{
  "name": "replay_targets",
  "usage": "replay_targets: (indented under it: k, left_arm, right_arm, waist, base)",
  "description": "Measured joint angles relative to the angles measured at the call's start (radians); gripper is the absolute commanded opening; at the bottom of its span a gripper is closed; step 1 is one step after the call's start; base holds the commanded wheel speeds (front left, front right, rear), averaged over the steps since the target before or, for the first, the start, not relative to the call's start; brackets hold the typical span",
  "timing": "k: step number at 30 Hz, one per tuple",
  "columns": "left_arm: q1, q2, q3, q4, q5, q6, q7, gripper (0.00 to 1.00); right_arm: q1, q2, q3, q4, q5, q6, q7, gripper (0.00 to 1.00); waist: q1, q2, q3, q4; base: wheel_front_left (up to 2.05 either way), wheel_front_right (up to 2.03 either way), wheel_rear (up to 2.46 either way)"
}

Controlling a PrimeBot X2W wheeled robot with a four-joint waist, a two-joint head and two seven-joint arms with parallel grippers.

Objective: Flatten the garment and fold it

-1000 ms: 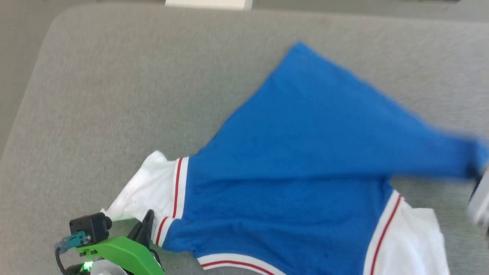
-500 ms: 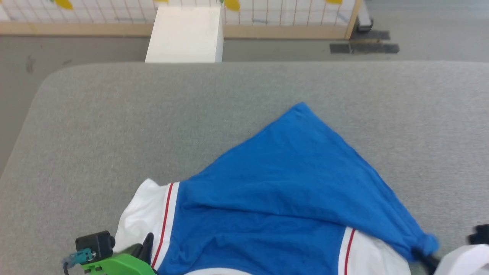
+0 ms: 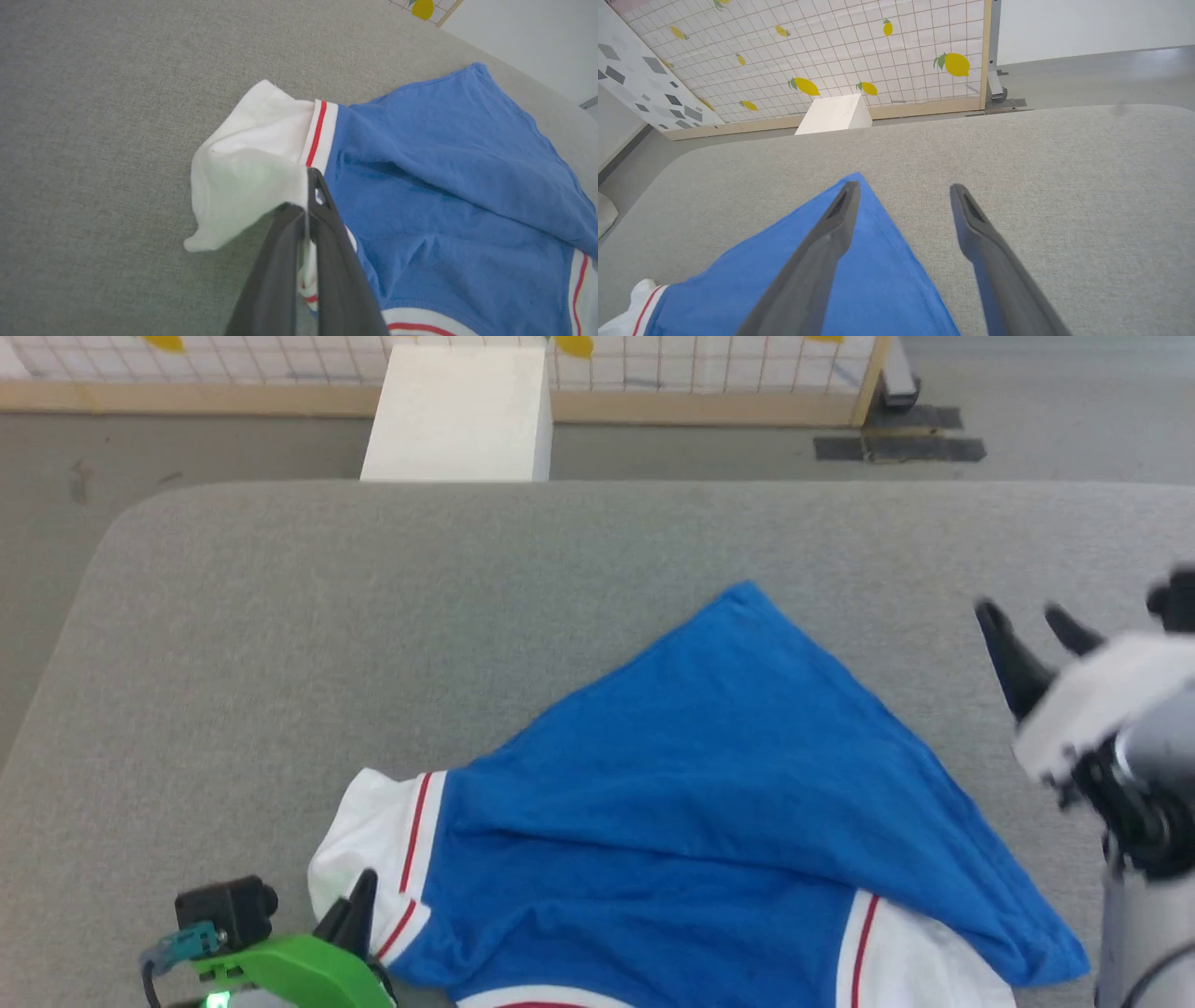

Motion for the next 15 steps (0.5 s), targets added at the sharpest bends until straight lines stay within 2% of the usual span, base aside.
replay_targets:
  k: [2,8,15]
  left_arm:
    - [-0.026,0.005,-0.005,-0.009,0.001,-0.011,0.000,0.00]
    - [-0.106,0.005,-0.026,-0.019,0.003,-0.047,-0.005,0.00]
    - [-0.160,-0.007,-0.033,-0.020,-0.004,-0.074,-0.023,0.00]
  right_arm:
    - [-0.091,0.000,0.013,0.063,-0.002,0.000,0.025,1.00]
    - [-0.325,-0.001,0.103,0.235,-0.128,0.000,0.132,1.00]
    - [-0.526,-0.020,0.212,0.432,-0.291,0.000,0.332,1.00]
  waist:
    - [0.0000,0.0000,0.021,0.013]
    - [0.0000,0.0000,0.111,0.066]
    - [0.0000,0.0000,0.234,0.126]
  base:
    - [0.00,0.00,0.00]
    - [0.00,0.00,0.00]
    - [0.00,0.00,0.00]
